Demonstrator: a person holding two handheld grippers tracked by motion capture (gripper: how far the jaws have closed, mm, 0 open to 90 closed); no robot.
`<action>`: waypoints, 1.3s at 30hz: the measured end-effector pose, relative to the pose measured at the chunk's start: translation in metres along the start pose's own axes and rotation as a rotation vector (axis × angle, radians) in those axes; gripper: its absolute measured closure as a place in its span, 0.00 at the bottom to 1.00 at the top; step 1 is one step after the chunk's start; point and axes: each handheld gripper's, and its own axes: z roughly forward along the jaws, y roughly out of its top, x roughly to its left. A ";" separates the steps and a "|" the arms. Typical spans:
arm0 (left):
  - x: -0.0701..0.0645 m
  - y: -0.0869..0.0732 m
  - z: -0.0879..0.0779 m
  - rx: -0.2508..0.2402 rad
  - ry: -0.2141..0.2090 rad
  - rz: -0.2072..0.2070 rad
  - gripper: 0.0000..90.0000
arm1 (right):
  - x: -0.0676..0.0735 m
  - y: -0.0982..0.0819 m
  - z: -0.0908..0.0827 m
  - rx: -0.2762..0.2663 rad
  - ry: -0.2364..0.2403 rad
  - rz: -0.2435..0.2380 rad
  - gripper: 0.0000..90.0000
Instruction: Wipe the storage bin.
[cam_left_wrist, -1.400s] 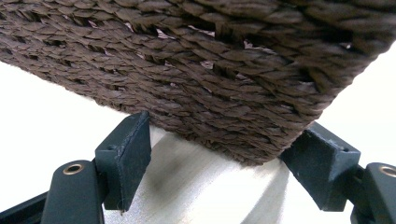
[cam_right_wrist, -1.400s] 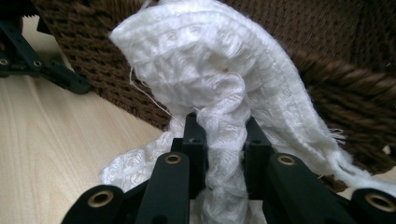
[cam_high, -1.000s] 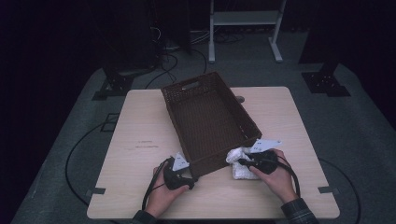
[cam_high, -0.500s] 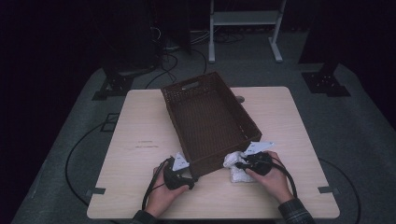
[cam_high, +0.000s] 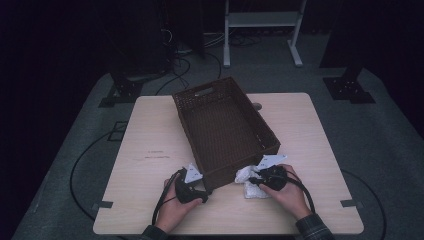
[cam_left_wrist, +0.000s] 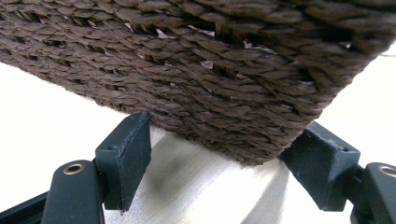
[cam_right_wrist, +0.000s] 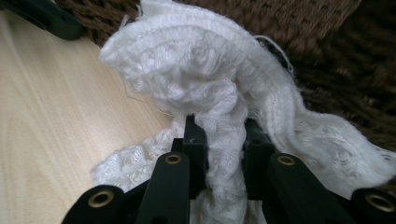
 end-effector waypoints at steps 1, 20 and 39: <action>0.000 0.000 0.000 0.000 0.000 0.000 0.28 | 0.001 0.001 -0.002 -0.008 -0.003 -0.002 0.85; 0.000 0.000 0.000 0.000 -0.001 0.000 0.28 | 0.009 0.022 -0.048 -0.183 -0.038 -0.028 0.85; 0.000 0.000 0.000 0.006 -0.002 0.003 0.28 | 0.018 0.041 -0.065 -0.276 -0.020 -0.050 0.85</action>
